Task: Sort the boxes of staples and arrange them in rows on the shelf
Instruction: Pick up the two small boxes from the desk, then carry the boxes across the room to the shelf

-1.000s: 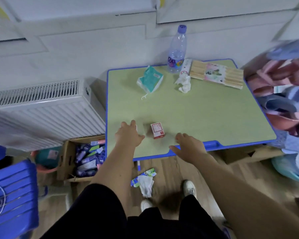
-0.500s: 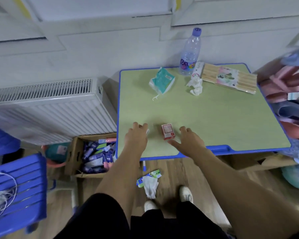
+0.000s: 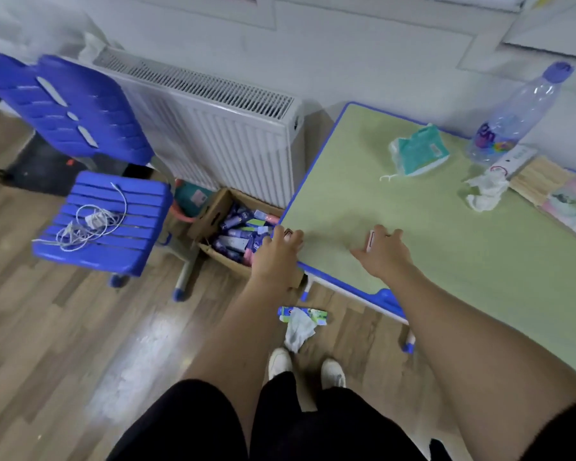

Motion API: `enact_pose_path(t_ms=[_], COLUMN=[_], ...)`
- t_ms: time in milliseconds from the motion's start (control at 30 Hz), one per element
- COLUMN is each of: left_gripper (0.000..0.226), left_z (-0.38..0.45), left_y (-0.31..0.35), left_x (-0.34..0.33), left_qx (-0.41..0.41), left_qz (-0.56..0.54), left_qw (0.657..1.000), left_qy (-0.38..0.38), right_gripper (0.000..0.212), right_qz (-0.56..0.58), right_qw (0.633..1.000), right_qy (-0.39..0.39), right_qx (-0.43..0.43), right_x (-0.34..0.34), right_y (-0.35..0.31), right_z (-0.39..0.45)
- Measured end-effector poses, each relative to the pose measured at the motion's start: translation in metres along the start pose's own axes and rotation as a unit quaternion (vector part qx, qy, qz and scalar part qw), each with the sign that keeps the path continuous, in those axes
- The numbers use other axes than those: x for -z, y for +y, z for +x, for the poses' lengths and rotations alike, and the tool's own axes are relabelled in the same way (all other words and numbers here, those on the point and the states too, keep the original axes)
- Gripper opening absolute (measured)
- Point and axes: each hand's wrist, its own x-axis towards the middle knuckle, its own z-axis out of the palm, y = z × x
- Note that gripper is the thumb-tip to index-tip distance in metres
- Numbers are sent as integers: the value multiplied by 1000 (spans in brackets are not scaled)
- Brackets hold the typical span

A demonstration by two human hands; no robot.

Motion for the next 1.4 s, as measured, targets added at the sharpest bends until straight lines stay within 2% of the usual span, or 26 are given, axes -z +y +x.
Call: enact_pose_path(t_ms=[133, 300, 433, 600, 767, 900, 1100, 1200, 1400], left_gripper=[41, 51, 45, 32, 36, 27, 24, 23, 22], left_z=[-28, -61, -96, -151, -200, -220, -247, -261, -267], left_y=[-1, -19, -53, -109, -170, -235, -369, -442, -537], left_x=[-9, -27, -33, -41, -55, -60, -35, -17, -8], left_qx=[68, 157, 240, 372, 464, 495, 477, 498, 511], left_qz=[-13, 23, -28, -118, -166, -202, -197, -198, -228], left_qw=[998, 987, 970, 916, 866, 842, 854, 841, 825], left_qy=[11, 5, 31, 88, 85, 69, 64, 77, 81], right_gripper=[43, 36, 42, 41, 41, 45, 39, 43, 45], right_qz=[-28, -85, -132, -168, -208, -234, -255, -248, -273], right_qw=[996, 964, 925, 872, 814, 797, 799, 793, 786], right_qy=[27, 78, 55, -14, -51, -81, -78, -89, -93], right_qx=[79, 240, 352, 459, 540, 551, 540, 550, 546], right_x=[-5, -22, -49, -99, -153, -190, -235, -260, -304], right_y=[-4, -45, -91, -153, -217, -277, -391, -452, -546], right_z=[-3, -19, -34, -64, -99, -124, -165, -188, -205])
